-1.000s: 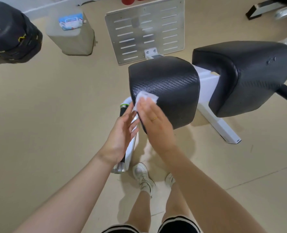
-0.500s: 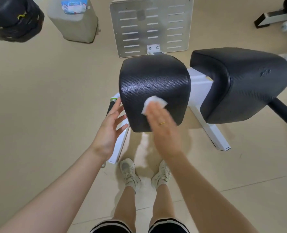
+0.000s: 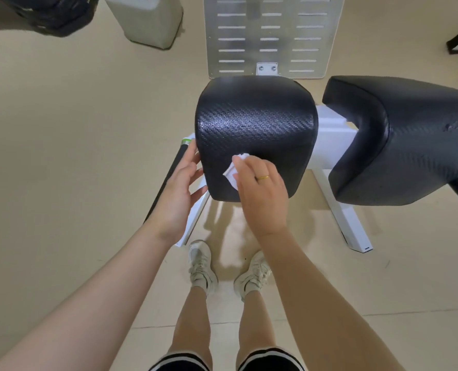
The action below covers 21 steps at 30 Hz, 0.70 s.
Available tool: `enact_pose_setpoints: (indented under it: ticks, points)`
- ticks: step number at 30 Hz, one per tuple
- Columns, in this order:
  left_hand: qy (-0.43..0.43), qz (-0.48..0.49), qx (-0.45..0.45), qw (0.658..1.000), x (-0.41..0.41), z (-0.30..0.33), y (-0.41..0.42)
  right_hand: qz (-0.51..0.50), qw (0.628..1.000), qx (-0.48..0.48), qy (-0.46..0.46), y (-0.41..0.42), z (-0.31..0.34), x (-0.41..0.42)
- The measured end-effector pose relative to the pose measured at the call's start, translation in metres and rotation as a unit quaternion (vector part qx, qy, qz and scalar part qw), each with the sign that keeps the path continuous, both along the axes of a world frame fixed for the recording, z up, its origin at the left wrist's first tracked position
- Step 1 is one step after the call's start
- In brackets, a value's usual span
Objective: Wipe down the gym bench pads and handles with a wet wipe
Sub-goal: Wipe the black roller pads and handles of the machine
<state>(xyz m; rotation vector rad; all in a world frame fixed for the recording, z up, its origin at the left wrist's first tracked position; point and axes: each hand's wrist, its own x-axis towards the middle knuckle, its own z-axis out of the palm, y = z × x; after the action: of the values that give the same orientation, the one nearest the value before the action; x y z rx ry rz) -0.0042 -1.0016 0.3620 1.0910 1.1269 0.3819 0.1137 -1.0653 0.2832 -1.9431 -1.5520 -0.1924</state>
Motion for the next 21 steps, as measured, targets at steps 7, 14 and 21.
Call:
enact_pose_setpoints:
  ticks: [7,14,21]
  points:
    - [-0.021,-0.041,-0.019,0.999,-0.015,-0.015,0.014,-0.168,0.968,0.075,0.170,0.018,-0.004,-0.041]
    - [-0.061,-0.103,-0.030,0.992,-0.028,-0.026,0.027,-0.245,0.933,0.102,0.243,0.035,-0.012,-0.081]
    - [-0.067,-0.148,-0.054,0.985,-0.034,-0.019,0.032,-0.202,0.968,0.059,0.136,0.041,-0.007,-0.081]
